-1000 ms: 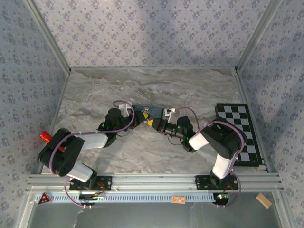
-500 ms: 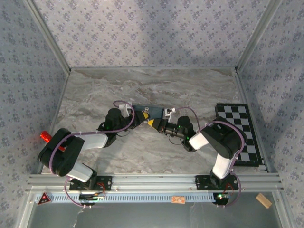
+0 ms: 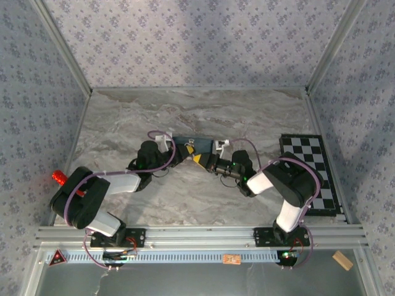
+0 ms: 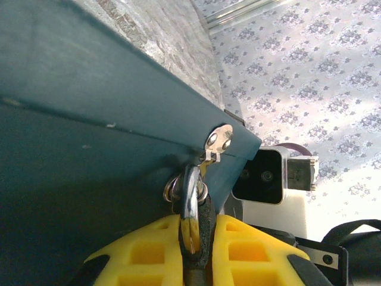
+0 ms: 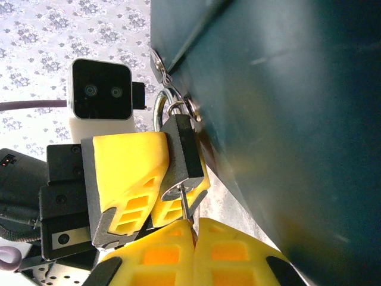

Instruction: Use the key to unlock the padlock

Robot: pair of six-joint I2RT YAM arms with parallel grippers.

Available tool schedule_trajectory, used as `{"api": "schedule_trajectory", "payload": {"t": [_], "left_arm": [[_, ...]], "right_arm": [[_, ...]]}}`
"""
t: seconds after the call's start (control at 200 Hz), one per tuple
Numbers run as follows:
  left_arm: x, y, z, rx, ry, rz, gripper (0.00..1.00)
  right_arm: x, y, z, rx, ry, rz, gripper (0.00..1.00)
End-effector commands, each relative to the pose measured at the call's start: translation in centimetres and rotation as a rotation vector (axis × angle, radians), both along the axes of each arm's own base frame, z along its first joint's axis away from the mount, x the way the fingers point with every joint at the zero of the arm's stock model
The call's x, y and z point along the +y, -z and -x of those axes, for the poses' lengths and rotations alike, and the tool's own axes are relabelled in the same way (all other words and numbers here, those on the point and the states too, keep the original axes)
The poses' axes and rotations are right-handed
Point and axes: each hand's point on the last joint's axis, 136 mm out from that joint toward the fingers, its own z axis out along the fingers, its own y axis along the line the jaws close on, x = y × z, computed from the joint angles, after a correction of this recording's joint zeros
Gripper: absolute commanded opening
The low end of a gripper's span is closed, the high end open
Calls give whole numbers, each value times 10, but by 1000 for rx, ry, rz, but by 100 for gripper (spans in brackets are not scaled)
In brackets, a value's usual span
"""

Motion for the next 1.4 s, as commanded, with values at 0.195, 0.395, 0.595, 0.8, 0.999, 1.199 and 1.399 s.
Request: {"api": "schedule_trajectory", "payload": {"t": [0.195,0.395,0.595,0.8,0.999,1.199,1.399], "left_arm": [[-24,-20,35,-98,178,43,0],[-19,-9,29,-70,132,18,0],[-14,-3,23,-52,74,20,0],[-6,0,14,-40,17,21,0],[-5,-12,1,-47,-20,69,0],[0,-19,-8,-38,-67,115,0],[-2,-24,-12,-27,-70,164,0]], "right_arm": [[-15,-34,-29,-69,130,-85,1],[-17,-29,-29,-69,138,-70,17],[-17,-20,-26,-60,138,-52,21],[-15,-19,-22,-61,125,-48,27],[-24,-13,-18,-67,151,-24,33],[-23,-10,-9,-82,135,-6,36],[-16,-15,-5,-97,118,-13,40]]}}
